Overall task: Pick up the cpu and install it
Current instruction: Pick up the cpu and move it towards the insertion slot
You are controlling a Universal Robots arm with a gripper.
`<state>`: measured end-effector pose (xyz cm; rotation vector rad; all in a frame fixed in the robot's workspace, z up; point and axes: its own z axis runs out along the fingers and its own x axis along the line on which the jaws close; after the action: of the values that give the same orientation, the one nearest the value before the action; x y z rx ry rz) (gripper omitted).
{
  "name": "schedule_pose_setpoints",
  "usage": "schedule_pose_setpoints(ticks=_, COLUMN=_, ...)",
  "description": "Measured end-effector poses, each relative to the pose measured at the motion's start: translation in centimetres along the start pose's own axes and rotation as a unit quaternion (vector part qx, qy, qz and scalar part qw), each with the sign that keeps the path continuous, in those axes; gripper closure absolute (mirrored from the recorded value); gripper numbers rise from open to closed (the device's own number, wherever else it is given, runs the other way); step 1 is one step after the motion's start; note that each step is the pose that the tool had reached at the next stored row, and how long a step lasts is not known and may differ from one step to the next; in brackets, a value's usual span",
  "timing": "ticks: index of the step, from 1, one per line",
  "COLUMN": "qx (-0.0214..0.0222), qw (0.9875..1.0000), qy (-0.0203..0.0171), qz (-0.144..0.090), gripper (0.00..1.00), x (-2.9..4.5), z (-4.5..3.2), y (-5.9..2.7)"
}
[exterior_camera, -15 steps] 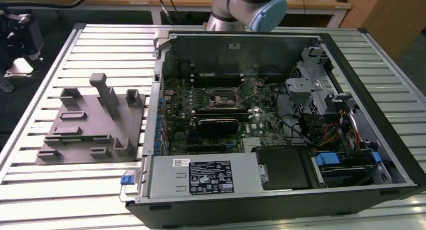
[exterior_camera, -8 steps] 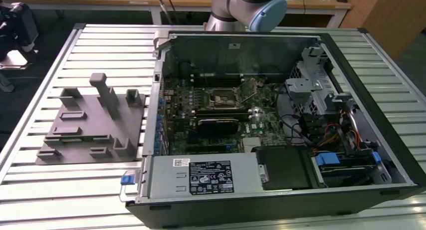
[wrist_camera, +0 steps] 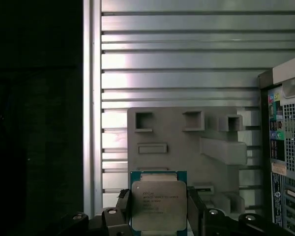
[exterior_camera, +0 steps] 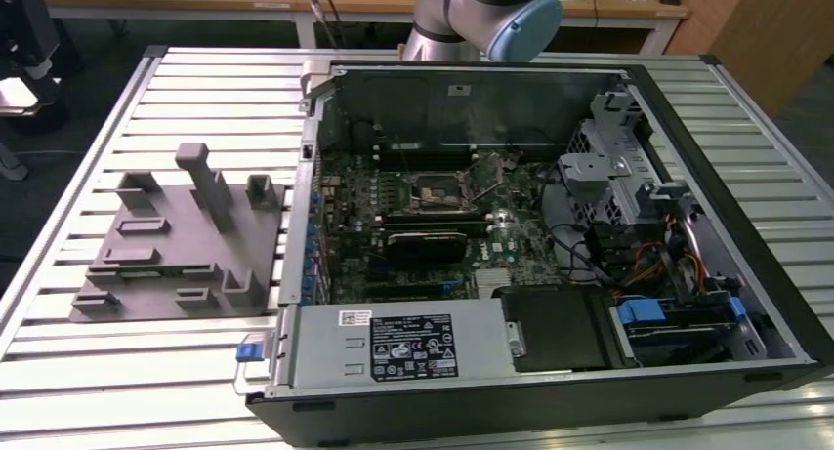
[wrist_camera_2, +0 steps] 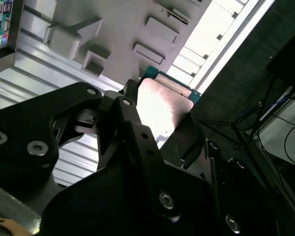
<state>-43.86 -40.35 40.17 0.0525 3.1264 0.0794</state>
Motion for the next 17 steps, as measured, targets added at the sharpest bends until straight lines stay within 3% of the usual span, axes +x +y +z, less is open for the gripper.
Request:
schedule_pose_setpoints(ticks=8, qx=0.0001, qw=1.0000, qy=0.0001, qz=0.000, gripper=0.46, x=-0.08, z=-0.25, y=0.03)
schedule_pose_setpoints(ticks=17, qx=0.0000, qw=1.0000, qy=0.0001, qz=0.000, gripper=0.46, x=-1.72, z=-0.21, y=0.07)
